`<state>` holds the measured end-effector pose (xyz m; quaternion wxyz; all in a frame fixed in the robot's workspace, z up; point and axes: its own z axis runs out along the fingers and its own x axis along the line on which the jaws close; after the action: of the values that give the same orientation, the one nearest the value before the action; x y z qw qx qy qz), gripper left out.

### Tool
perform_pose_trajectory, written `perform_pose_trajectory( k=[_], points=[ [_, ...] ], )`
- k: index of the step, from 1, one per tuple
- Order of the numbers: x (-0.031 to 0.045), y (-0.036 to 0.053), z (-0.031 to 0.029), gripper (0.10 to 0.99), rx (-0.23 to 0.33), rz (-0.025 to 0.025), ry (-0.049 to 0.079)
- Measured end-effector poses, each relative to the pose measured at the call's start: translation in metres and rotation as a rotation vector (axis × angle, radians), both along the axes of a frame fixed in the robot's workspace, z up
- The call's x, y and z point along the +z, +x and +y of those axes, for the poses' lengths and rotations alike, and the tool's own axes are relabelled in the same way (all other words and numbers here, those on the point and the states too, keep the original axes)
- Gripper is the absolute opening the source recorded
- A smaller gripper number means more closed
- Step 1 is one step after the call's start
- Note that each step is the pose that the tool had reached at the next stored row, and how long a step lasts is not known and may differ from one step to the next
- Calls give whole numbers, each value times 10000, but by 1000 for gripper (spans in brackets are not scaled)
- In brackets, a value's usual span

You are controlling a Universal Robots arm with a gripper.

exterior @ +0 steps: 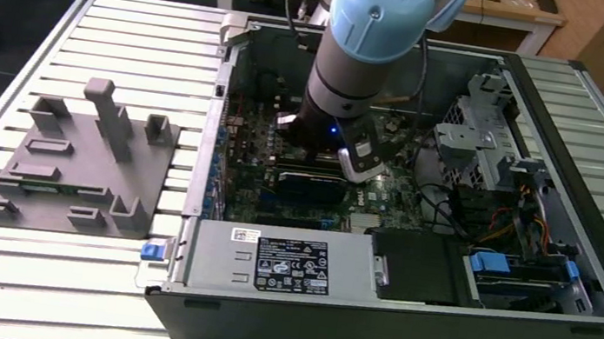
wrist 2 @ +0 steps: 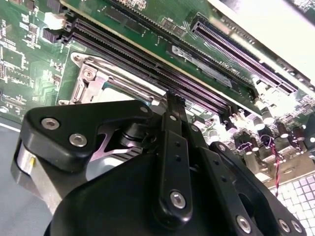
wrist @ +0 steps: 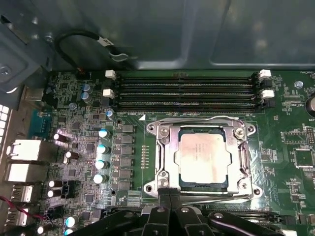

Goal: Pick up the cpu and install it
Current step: 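Install the second cpu locking lever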

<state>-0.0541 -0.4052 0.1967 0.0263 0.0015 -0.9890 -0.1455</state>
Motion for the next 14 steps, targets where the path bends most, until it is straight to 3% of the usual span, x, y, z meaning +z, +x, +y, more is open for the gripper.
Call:
perform_pose_trajectory(
  k=[7,14],
  points=[
    [-19,-53,-21,106,7,-12,48],
    [-27,-90,-27,106,19,-28,279]
  ],
)
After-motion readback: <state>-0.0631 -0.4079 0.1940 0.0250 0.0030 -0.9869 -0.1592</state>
